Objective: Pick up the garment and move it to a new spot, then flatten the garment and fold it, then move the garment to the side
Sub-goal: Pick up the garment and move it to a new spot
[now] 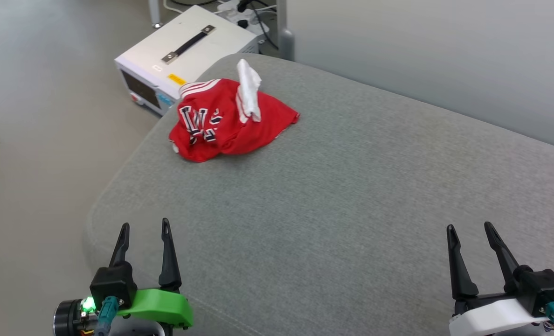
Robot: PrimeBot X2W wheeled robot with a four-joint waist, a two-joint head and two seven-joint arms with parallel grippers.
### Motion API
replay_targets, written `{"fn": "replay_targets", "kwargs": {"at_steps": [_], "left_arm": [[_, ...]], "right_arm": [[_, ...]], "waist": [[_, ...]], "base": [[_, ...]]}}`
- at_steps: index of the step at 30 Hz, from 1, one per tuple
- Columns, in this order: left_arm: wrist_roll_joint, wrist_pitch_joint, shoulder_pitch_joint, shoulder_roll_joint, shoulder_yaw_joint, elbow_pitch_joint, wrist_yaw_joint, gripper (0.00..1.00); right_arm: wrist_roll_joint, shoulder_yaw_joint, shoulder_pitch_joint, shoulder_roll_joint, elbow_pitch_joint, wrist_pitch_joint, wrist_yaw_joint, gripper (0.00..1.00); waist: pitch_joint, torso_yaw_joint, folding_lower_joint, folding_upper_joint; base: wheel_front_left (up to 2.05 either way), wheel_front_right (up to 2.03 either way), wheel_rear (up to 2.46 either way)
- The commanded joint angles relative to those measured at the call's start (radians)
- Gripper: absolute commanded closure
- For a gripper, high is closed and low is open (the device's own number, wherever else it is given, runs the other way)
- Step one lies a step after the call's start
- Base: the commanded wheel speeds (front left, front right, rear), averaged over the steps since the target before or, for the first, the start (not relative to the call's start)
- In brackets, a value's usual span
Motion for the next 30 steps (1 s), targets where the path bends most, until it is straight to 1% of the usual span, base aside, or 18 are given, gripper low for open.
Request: {"fn": "replay_targets", "kwargs": {"at_steps": [1, 7, 12, 13, 17, 23, 27, 30], "left_arm": [[-0.004, -0.006, -0.009, -0.003, 0.002, 0.003, 0.006, 0.0], [-0.01, -0.006, 0.001, -0.003, 0.006, 0.005, 0.009, 0.0], [-0.022, -0.006, -0.003, -0.003, 0.024, 0.006, 0.007, 0.0], [-0.021, -0.006, -0.011, -0.003, 0.036, 0.007, 0.0, 0.0], [-0.014, -0.006, -0.084, 0.014, 0.095, 0.023, -0.054, 0.0], [-0.01, -0.006, -0.265, 0.085, 0.174, 0.064, -0.149, 0.0], [-0.036, -0.006, -0.419, 0.126, 0.224, 0.098, -0.19, 0.0], [-0.07, -0.006, -0.532, 0.155, 0.253, 0.15, -0.209, 0.0]], "right_arm": [[-0.004, 0.001, -0.006, -0.002, 0.001, -0.009, -0.001, 0.0], [-0.004, 0.007, -0.008, -0.002, 0.005, -0.009, -0.001, 0.0], [-0.004, 0.014, -0.01, -0.002, 0.006, -0.009, -0.001, 0.0], [-0.005, 0.014, -0.011, -0.002, 0.006, -0.009, -0.001, 0.0], [-0.017, 0.02, -0.019, -0.002, 0.003, -0.009, -0.001, 0.0], [-0.054, 0.024, -0.055, -0.002, -0.01, -0.009, -0.001, 0.0], [-0.083, 0.022, -0.088, -0.002, -0.029, -0.009, -0.001, 0.0], [-0.104, 0.022, -0.11, -0.002, -0.046, -0.009, -0.001, 0.0]], "waist": [[0.002, 0.051, 0.0, -0.0001], [-0.001, 0.077, 0.0, -0.0001], [0.001, 0.071, 0.0, -0.0001], [0.004, 0.066, 0.0, -0.0001], [0.019, 0.041, 0.0, -0.0001], [0.078, -0.033, 0.0, -0.0001], [0.142, -0.086, 0.0, -0.0001], [0.191, -0.123, 0.0, -0.0001]], "base": [[0.0, 0.0, 0.0], [0.0, 0.0, 0.0], [0.0, 0.0, 0.0], [0.0, 0.0, 0.0], [0.0, 0.0, 0.0], [0.0, 0.0, 0.0], [0.0, 0.0, 0.0], [0.0, 0.0, 0.0]]}}
